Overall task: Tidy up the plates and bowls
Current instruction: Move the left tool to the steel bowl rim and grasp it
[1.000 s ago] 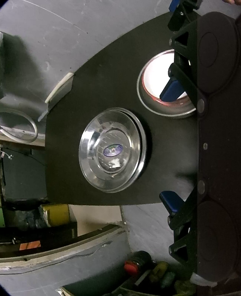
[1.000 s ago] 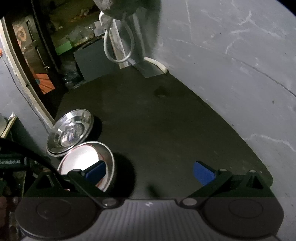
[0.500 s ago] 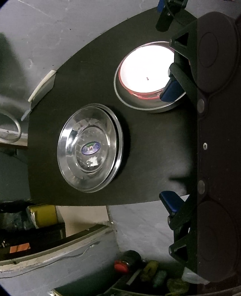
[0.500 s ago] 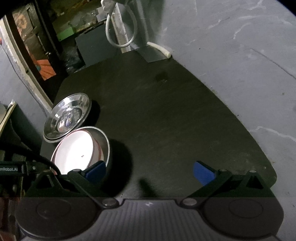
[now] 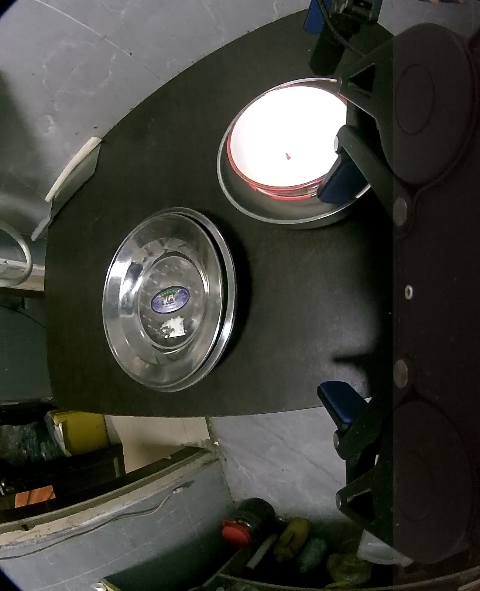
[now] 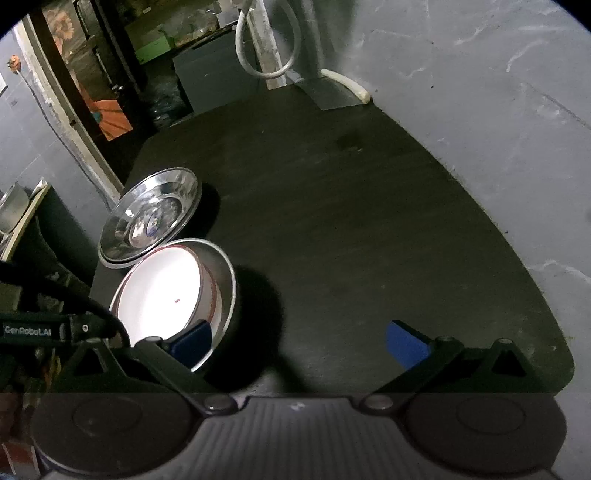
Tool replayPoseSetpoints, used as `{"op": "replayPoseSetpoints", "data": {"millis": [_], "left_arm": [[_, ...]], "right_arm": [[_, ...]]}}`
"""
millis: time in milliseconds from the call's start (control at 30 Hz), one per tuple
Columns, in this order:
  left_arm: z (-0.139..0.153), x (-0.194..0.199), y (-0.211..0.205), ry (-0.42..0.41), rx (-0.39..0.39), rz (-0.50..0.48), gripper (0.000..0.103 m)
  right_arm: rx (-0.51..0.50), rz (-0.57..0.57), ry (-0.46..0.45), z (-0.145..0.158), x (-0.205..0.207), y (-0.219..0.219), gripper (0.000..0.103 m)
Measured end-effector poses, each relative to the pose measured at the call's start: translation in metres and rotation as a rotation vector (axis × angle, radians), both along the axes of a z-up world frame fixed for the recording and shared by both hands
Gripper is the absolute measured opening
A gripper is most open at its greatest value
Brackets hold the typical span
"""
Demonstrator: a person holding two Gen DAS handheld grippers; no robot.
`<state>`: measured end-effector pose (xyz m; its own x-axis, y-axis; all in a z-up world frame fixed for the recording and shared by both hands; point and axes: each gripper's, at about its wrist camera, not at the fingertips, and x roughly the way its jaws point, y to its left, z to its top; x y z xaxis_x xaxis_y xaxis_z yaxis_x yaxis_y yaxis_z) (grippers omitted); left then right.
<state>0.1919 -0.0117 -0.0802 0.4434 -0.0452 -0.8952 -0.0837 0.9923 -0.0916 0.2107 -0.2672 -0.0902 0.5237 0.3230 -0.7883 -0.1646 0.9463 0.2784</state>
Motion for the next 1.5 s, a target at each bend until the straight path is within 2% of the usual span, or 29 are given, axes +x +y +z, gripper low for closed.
{"op": "replayPoseSetpoints", "data": {"millis": [667, 1100, 1200, 1300, 1500], "left_arm": [[-0.01, 0.011, -0.005, 0.041, 0.018, -0.01, 0.102], [-0.015, 0.017, -0.007, 0.054, 0.039, -0.009, 0.102], [-0.015, 0.017, -0.007, 0.052, 0.029, -0.013, 0.098], [-0.014, 0.017, -0.006, 0.048, 0.01, -0.018, 0.093], [-0.012, 0.017, -0.008, 0.03, -0.019, -0.034, 0.079]], "right_arm": [[0.014, 0.05, 0.054, -0.016, 0.016, 0.007, 0.103], [0.03, 0.065, 0.054, -0.022, 0.025, 0.003, 0.103], [0.032, 0.074, 0.047, -0.021, 0.024, 0.003, 0.101], [0.057, 0.086, 0.043, -0.02, 0.024, 0.002, 0.093], [0.098, 0.109, 0.041, -0.017, 0.022, 0.001, 0.084]]}}
